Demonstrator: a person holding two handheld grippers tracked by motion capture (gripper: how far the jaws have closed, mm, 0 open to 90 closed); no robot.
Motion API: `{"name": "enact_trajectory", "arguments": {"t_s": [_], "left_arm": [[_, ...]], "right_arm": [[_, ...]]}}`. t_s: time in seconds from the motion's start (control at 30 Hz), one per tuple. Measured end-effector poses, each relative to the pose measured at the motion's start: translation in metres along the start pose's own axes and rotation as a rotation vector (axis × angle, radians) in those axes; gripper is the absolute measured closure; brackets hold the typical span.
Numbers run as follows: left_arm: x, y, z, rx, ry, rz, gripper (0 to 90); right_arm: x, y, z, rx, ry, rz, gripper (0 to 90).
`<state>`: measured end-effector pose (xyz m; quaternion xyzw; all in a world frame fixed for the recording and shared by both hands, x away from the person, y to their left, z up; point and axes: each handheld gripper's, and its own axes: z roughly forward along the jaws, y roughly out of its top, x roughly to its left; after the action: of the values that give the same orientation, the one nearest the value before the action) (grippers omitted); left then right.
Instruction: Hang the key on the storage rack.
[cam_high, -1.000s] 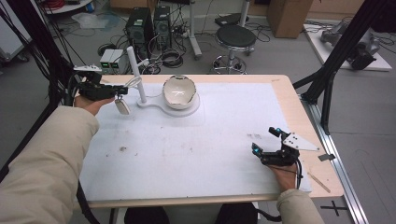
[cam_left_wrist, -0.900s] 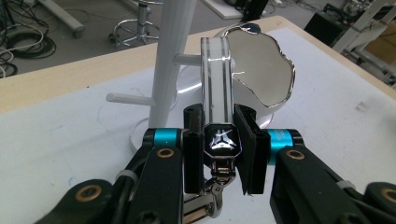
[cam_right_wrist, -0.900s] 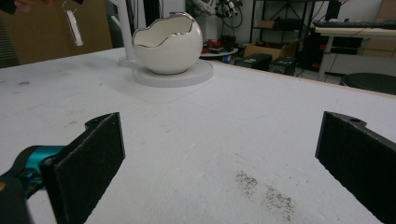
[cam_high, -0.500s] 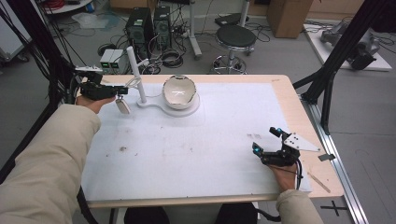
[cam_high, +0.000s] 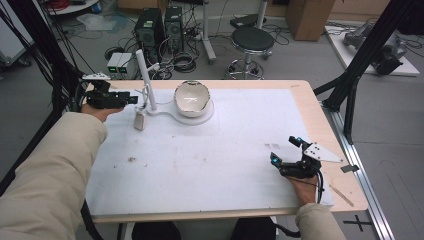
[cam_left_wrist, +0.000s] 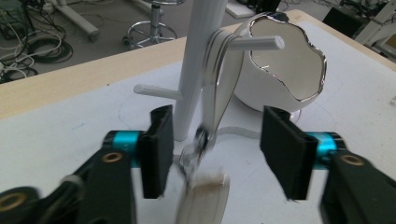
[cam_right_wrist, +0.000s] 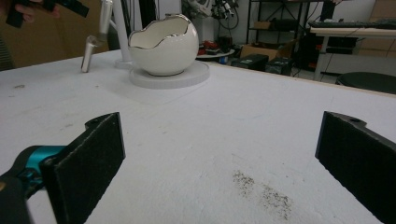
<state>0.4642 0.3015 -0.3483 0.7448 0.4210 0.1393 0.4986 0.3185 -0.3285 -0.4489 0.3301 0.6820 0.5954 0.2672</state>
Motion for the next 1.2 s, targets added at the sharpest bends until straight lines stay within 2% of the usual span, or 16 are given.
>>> {"name": "enact_trajectory", "arguments": {"t_s": [0.03, 0.1, 0.17, 0.23, 0.3, 0.33, 0.37, 0.47, 0.6, 0.77, 0.97, 1.1, 1.2], "left_arm": [[-0.001, 0.000, -0.002, 0.008, -0.007, -0.002, 35.5], [-0.007, -0.002, -0.009, -0.007, -0.009, -0.001, 25.8], [-0.020, -0.007, -0.024, -0.061, -0.015, 0.077, 22.4], [-0.027, -0.011, -0.031, -0.083, -0.025, 0.094, 16.4], [-0.037, -0.018, -0.042, -0.094, -0.024, 0.124, 5.4], [-0.043, -0.022, -0.047, -0.101, -0.010, 0.135, 1.8], [-0.047, -0.027, -0.052, -0.118, -0.014, 0.154, 1.7], [-0.058, -0.042, -0.064, -0.177, -0.024, 0.173, 1.7], [-0.069, -0.066, -0.076, -0.242, -0.008, 0.207, 1.7], [-0.074, -0.096, -0.083, -0.316, -0.003, 0.186, 1.7], [-0.079, -0.133, -0.085, -0.392, 0.033, 0.174, 1.7], [-0.083, -0.154, -0.082, -0.399, 0.069, 0.171, 1.7], [-0.085, -0.167, -0.080, -0.438, 0.087, 0.166, 1.7]], "right_arm": [[0.001, 0.000, 0.000, 0.003, 0.000, 0.004, 0.5], [0.000, 0.000, 0.000, 0.001, -0.002, 0.003, 0.5], [0.000, 0.000, 0.000, -0.002, -0.004, 0.000, 0.5], [0.000, 0.000, 0.000, -0.003, -0.010, -0.003, 0.5], [0.000, 0.000, 0.000, -0.003, -0.009, 0.003, 0.5], [0.000, 0.000, -0.001, 0.001, -0.008, 0.011, 0.5], [0.000, 0.000, -0.001, -0.003, -0.004, 0.008, 0.5], [0.000, -0.001, -0.002, -0.012, -0.006, 0.016, 0.5], [0.000, -0.001, -0.001, -0.012, -0.006, 0.006, 0.5], [0.000, -0.001, -0.002, -0.013, -0.002, 0.015, 0.5], [-0.001, -0.001, -0.001, -0.014, 0.001, 0.008, 0.6], [-0.001, -0.001, -0.001, -0.013, 0.004, 0.014, 0.5], [0.000, -0.001, -0.001, -0.012, 0.001, 0.016, 0.6]]}}
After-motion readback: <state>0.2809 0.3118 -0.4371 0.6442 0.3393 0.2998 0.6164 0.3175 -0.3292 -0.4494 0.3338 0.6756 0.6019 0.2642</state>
